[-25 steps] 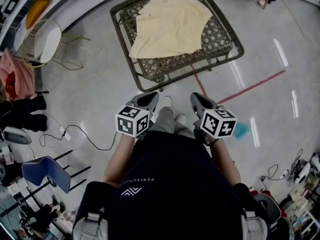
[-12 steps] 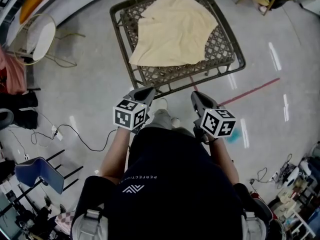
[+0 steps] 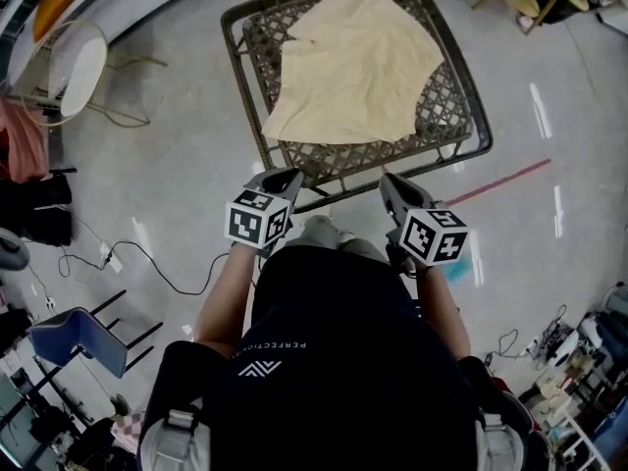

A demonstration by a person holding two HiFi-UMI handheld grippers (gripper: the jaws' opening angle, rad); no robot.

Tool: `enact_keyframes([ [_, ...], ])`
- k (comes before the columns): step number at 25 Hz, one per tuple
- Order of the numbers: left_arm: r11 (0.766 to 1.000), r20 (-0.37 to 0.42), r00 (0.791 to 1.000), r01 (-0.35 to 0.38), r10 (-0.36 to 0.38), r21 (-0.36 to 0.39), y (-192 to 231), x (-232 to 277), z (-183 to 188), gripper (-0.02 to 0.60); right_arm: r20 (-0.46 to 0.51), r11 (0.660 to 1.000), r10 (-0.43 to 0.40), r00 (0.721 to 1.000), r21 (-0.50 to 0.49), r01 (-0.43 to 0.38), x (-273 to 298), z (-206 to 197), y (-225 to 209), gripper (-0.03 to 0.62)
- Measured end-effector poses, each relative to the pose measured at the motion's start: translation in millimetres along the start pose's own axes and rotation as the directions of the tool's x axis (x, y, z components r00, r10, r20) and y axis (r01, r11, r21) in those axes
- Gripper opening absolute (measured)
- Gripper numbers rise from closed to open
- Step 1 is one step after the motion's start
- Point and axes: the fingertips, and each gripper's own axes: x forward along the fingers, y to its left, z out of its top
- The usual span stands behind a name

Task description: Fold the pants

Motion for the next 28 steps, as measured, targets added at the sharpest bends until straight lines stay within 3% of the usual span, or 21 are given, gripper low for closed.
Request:
enact_keyframes([
  [4, 1.000, -0.016, 1.000, 0.007, -0.007, 0.028, 17.7, 9.2, 5.2, 0.015, 0.000, 0.999, -0.038, 0.999, 0.000, 0.038, 13.1, 4.2, -9.0, 0.040],
  [7, 0.998, -0.052, 0.999, 0.012, -0.008, 0.066, 22.5, 18.9, 9.0, 0.083, -0.022, 0.998, -0.065, 0.998, 0.013, 0.066, 13.7, 3.1, -17.9, 0.040],
  [13, 0.998, -0.073, 0.997, 0.008, -0.003, 0.068, 26.7, 42.9, 17.4, 0.104, -0.086, 0.995, -0.097, 0.991, -0.006, 0.097, 23.9, 6.5, -46.4, 0.040],
  [17, 0.998, -0.086, 0.996, -0.035, 0.039, 0.046, 37.5, 50.5, 16.5, 0.112, -0.191, 0.998, -0.021, 0.981, -0.069, 0.008, 44.7, 5.9, -53.0, 0.040],
  [26, 0.995, -0.213, 0.974, -0.054, 0.071, 0.087, 56.7, 72.9, 13.9, 0.147, -0.287, 0.967, -0.025, 0.958, -0.249, -0.050, 70.5, 14.9, -82.6, 0.043],
  [28, 0.996, -0.231, 0.971, -0.048, 0.066, 0.079, 59.4, 78.2, 16.2, 0.164, -0.305, 0.956, -0.017, 0.952, -0.284, -0.074, 77.8, 16.6, -86.8, 0.099],
])
